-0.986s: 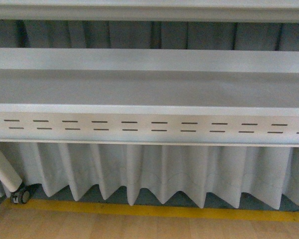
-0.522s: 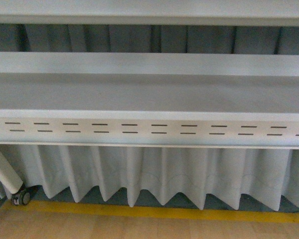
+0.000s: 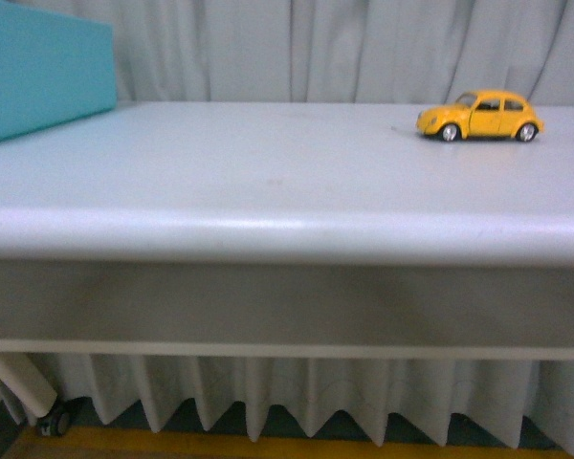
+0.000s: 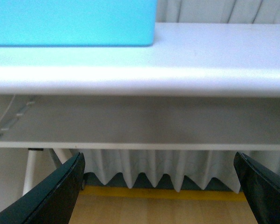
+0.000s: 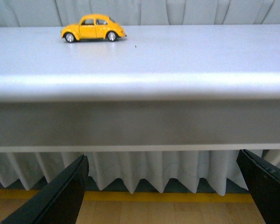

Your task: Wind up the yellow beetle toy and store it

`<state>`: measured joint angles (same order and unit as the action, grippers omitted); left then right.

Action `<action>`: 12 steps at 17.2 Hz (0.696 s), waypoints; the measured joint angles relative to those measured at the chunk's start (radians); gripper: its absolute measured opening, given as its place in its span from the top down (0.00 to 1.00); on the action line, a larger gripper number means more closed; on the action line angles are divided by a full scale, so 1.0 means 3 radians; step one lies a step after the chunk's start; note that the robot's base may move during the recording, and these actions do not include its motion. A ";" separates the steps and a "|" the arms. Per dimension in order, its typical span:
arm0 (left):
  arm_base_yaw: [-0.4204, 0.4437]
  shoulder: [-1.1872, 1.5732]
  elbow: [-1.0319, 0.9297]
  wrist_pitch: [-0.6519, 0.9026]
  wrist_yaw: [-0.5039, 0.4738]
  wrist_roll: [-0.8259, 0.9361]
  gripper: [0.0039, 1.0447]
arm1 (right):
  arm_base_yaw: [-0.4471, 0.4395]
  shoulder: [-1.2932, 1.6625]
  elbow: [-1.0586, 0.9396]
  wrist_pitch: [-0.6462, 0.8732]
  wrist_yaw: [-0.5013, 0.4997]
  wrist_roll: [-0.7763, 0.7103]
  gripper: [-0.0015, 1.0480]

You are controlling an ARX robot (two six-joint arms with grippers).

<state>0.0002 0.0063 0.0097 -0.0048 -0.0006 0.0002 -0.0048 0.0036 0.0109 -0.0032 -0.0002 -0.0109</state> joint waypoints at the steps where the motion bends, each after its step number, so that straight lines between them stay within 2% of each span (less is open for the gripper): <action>1: 0.0000 0.0000 0.0000 0.0004 -0.0001 -0.0001 0.06 | 0.0000 0.0000 0.0000 -0.0001 0.0004 0.0000 0.06; 12: 0.0000 0.0000 0.0000 0.0001 0.0005 0.0001 0.06 | 0.0000 -0.0001 0.0000 -0.0004 0.0004 0.0001 0.06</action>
<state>0.0002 0.0063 0.0097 -0.0044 0.0010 0.0006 -0.0048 0.0032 0.0109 -0.0044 0.0010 -0.0105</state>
